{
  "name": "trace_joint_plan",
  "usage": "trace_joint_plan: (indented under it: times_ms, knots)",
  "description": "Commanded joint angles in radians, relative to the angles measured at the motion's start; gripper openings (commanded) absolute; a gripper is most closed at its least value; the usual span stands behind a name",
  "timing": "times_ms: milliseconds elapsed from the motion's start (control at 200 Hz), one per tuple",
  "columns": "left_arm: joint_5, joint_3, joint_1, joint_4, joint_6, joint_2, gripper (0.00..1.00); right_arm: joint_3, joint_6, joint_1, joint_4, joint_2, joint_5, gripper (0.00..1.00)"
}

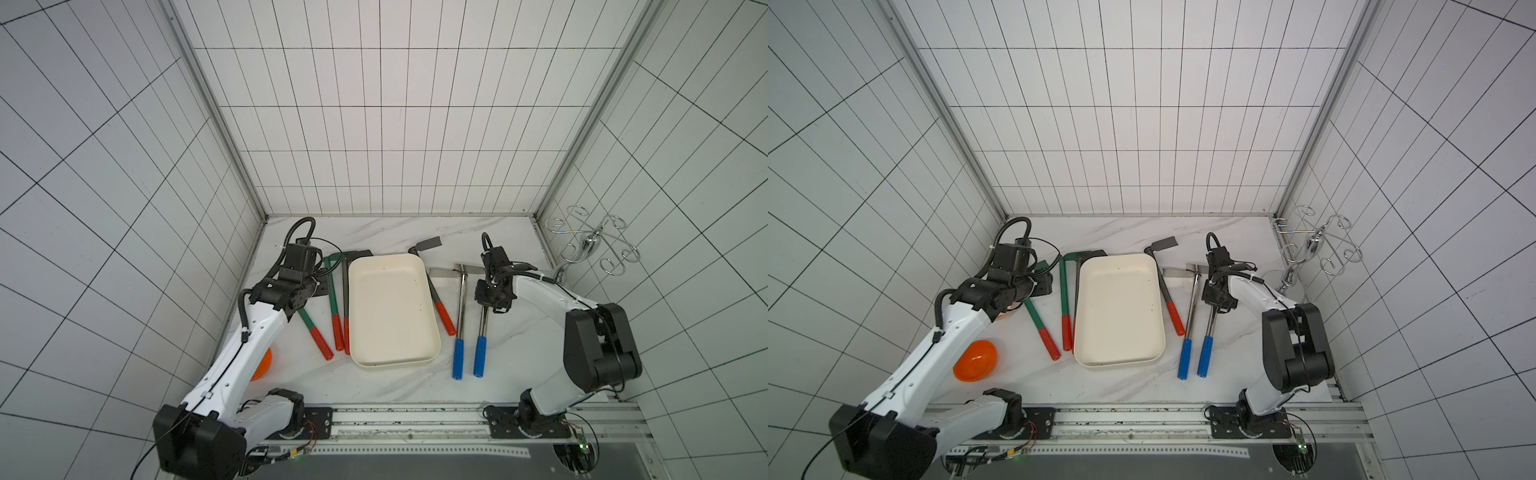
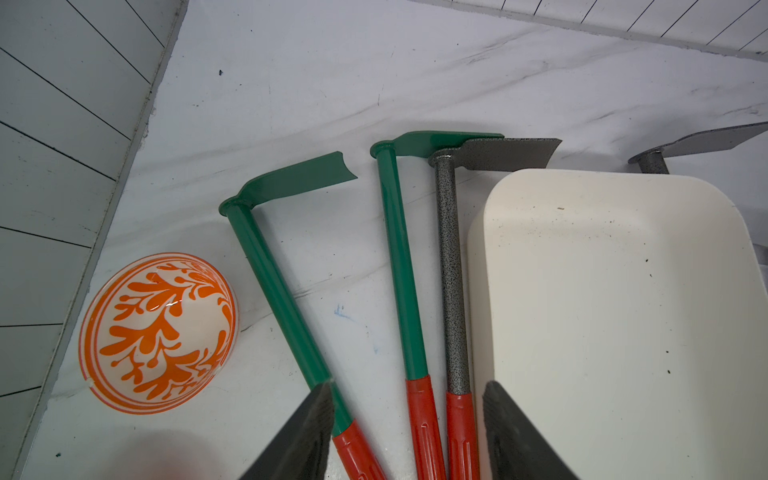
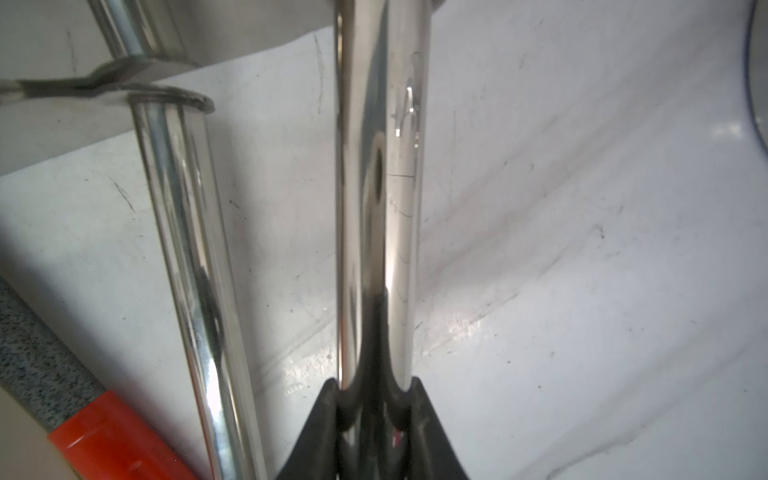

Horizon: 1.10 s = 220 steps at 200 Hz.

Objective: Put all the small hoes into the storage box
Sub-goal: Pick up the hoe from the center of the board, then place the hoe in the storage box.

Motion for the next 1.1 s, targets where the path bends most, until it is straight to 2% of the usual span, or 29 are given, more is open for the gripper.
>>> trace_joint_plan:
  times_ms: [0, 275, 590, 895, 1095]
  knots:
    - [0.008, 0.004, -0.001, -0.002, -0.015, -0.014, 0.6, 0.089, -0.002, -0.015, -0.041, -0.044, 0.015, 0.0]
    - [0.007, 0.021, -0.002, -0.013, -0.031, -0.024, 0.6, 0.214, -0.001, -0.009, -0.157, -0.087, 0.006, 0.0]
    - [0.009, 0.045, -0.001, -0.024, -0.036, -0.028, 0.6, 0.413, 0.045, 0.124, -0.328, -0.079, 0.007, 0.0]
    - [0.008, 0.065, 0.0, -0.039, -0.043, -0.038, 0.6, 0.713, 0.078, 0.288, -0.441, 0.086, -0.024, 0.0]
    - [0.009, 0.06, 0.0, -0.05, -0.044, -0.059, 0.6, 0.857, 0.085, 0.389, -0.43, 0.226, -0.021, 0.0]
